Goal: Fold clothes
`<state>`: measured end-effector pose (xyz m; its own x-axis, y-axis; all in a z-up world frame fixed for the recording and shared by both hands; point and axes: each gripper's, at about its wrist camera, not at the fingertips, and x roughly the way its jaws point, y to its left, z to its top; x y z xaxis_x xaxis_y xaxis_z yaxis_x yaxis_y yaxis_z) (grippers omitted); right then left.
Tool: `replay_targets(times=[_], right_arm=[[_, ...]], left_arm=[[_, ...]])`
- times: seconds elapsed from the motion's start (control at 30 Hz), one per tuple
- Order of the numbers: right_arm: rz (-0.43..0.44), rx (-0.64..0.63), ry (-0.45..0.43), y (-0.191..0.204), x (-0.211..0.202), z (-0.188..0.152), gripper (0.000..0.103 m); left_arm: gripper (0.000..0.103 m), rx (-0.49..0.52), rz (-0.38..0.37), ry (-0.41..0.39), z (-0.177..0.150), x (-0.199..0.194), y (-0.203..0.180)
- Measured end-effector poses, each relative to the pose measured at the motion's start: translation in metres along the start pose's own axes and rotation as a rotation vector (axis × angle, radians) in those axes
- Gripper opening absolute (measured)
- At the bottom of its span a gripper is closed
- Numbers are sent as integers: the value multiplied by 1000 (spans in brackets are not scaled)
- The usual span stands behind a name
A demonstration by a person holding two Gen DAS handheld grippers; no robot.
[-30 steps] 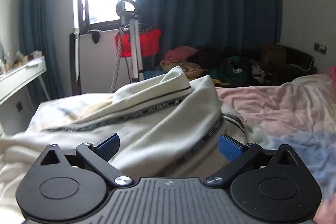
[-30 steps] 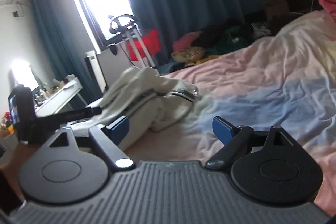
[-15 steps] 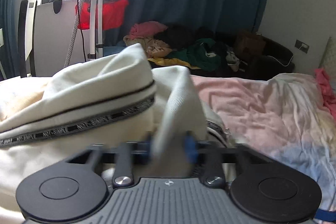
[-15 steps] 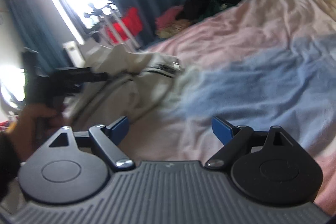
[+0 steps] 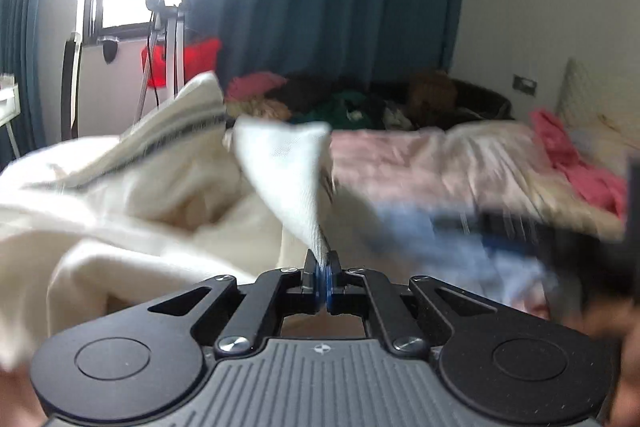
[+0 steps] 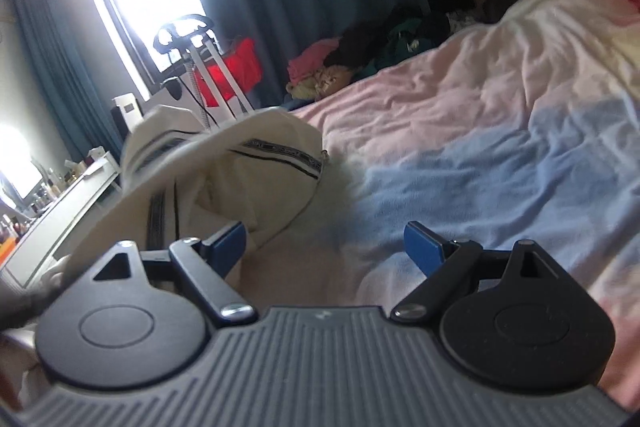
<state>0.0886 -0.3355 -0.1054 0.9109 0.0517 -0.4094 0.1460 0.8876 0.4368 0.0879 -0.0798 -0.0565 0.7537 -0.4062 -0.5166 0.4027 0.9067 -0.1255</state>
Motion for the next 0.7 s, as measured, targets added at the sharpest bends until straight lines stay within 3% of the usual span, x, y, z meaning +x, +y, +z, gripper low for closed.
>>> replay_targets(times=[0.2, 0.23, 0.3, 0.33, 0.37, 0.53, 0.63, 0.7], right_arm=[[98, 97, 52, -3, -22, -5, 88], [117, 132, 68, -5, -23, -5, 88], [146, 187, 90, -8, -24, -8, 88], [156, 207, 99, -9, -25, -9, 88], [161, 220, 109, -10, -24, -11, 88], [227, 399, 165, -25, -12, -25, 81], [286, 528, 186, -34, 2, -35, 76], [278, 561, 167, -38, 11, -38, 73]], left_arm=[[7, -54, -15, 79, -61, -42, 3], [12, -69, -18, 70, -60, -45, 5], [36, -89, -15, 42, -56, -54, 6], [53, -91, -14, 26, -53, -59, 5], [60, -89, -16, 4, -51, -64, 5], [76, -108, -10, -52, -44, -74, 1], [78, -150, 6, -60, -42, -76, 10], [78, -178, 16, -66, -41, -78, 15]])
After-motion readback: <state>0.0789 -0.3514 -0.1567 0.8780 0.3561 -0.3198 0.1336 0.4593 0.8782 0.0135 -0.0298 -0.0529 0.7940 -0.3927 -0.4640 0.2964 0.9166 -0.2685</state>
